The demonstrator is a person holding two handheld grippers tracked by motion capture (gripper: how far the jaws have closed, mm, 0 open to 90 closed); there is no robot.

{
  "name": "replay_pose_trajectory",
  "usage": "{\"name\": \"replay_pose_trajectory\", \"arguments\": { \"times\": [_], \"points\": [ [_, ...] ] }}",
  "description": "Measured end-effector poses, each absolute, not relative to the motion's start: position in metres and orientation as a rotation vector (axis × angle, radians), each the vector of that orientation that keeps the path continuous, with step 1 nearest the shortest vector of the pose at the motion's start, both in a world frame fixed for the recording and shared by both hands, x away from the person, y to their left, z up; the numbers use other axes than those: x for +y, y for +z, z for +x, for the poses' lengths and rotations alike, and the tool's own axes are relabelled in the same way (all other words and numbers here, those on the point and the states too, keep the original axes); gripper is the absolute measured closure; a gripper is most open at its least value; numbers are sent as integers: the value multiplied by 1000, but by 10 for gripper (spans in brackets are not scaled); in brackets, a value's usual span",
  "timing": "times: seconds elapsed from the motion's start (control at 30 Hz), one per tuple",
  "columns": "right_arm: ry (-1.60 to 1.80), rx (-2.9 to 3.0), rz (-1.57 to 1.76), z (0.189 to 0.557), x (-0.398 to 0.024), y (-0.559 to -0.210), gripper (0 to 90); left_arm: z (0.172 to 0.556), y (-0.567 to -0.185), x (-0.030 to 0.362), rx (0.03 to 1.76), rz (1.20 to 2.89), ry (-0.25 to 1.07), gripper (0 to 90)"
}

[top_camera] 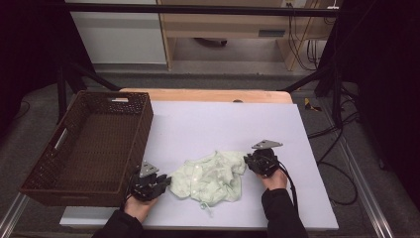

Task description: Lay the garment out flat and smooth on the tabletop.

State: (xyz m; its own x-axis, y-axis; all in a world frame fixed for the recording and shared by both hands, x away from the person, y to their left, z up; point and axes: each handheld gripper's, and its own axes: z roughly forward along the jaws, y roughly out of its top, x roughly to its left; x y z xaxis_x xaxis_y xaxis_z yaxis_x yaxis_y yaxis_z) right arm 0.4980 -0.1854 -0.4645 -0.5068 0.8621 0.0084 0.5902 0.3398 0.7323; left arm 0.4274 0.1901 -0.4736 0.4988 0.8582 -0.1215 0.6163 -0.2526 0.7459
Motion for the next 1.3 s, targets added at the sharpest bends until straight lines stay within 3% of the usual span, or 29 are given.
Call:
{"name": "replay_pose_trajectory", "arguments": {
  "times": [0.1,0.23,0.43,0.5,0.63,0.73,1.07,1.3],
  "points": [
    [1008,2186,1251,501,-184,-463,572,429,-475,190,1224,1975,427,429],
    [997,2182,1248,511,-179,-467,490,432,-479,189,1237,1974,390,419],
    [961,2212,1295,523,-172,-481,501,432,-480,188,1231,1978,360,648],
    [978,2212,1319,523,-173,-481,572,431,-480,187,1226,1986,351,707],
    [1000,2242,1332,522,-174,-479,817,432,-480,186,1225,2000,334,867],
    [1023,2269,1346,521,-175,-478,865,432,-478,187,1213,1998,322,885],
    [1155,2183,1224,488,-202,-427,869,422,-432,191,1087,1875,425,890],
    [1269,2073,1172,474,-221,-399,870,436,-403,178,1076,1837,471,889]
  ]
}}
